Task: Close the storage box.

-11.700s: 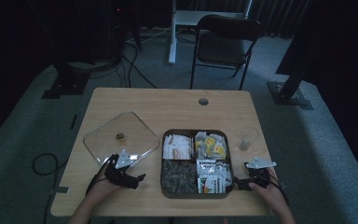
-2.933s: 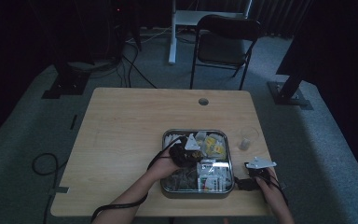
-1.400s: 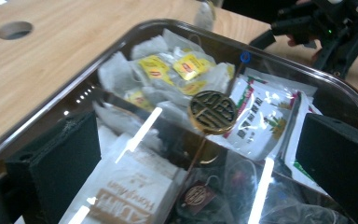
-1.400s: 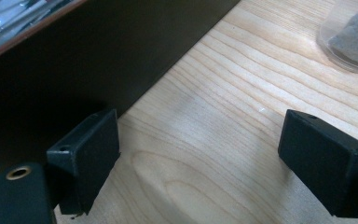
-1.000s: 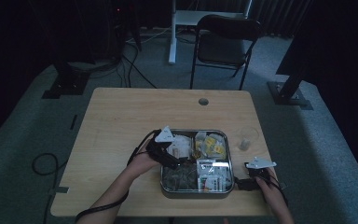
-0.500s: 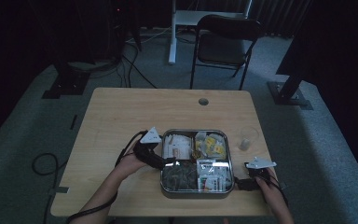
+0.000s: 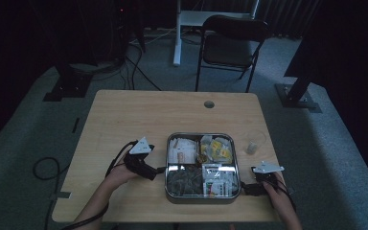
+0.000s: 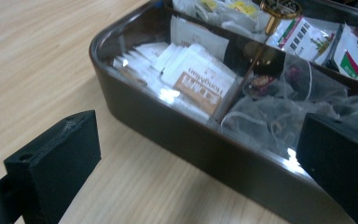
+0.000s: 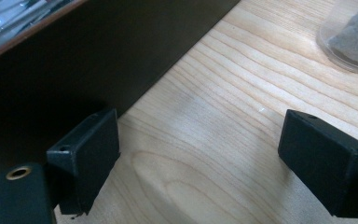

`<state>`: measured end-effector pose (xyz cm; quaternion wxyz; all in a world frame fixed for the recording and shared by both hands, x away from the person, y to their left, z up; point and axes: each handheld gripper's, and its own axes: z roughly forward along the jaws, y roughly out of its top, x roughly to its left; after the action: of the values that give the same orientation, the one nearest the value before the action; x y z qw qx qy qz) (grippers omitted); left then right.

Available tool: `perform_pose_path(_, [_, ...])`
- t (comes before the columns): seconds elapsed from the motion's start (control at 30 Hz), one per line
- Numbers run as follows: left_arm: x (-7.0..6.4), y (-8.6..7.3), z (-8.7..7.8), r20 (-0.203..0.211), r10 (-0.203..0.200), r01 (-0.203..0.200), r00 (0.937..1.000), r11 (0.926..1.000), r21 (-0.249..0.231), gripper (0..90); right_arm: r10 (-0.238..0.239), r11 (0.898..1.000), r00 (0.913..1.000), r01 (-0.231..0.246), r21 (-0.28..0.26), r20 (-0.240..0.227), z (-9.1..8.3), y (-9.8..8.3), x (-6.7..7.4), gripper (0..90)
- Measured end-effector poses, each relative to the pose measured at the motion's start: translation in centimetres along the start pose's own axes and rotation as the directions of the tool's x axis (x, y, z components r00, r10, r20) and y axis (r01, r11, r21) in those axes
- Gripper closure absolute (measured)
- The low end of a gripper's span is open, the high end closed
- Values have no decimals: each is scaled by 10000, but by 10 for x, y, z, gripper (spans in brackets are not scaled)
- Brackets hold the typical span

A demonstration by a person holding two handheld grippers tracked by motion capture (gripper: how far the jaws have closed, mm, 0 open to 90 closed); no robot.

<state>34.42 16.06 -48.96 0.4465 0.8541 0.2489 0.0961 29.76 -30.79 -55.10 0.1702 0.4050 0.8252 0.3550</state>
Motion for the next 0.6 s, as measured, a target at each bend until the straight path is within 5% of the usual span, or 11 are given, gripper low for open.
perform_pose_path(0.6, [8,-48,-7,-170,-205,215,9996,9977,638,0,-3,10000,10000,3,2,3,0,0,0,118])
